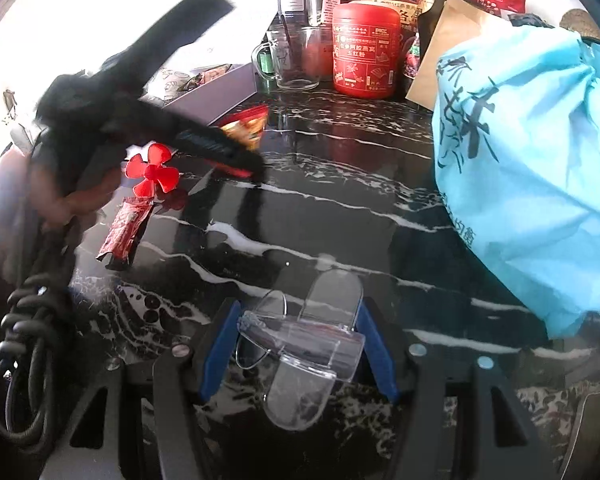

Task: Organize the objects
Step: 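Lift both held items and carry them toward the lavender box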

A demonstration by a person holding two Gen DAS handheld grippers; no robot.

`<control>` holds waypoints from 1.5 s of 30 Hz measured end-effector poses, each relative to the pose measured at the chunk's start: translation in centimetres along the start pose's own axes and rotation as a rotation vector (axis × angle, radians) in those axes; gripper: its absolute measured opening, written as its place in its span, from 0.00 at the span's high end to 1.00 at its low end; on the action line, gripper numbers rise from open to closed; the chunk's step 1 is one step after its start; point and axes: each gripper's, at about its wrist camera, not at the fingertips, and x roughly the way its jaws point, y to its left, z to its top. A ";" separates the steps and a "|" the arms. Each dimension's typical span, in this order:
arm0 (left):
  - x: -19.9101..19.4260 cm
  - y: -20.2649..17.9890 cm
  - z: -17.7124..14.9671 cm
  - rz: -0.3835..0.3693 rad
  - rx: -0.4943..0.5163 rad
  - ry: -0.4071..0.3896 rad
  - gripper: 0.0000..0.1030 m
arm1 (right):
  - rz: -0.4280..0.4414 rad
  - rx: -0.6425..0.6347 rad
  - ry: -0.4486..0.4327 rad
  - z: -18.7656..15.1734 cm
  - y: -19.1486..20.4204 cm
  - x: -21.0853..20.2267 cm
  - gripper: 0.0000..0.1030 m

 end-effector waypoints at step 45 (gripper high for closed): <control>-5.2 -1.1 -5.6 -0.046 0.109 -0.048 0.66 | 0.033 -0.055 -0.055 0.6 2.1 -1.5 0.41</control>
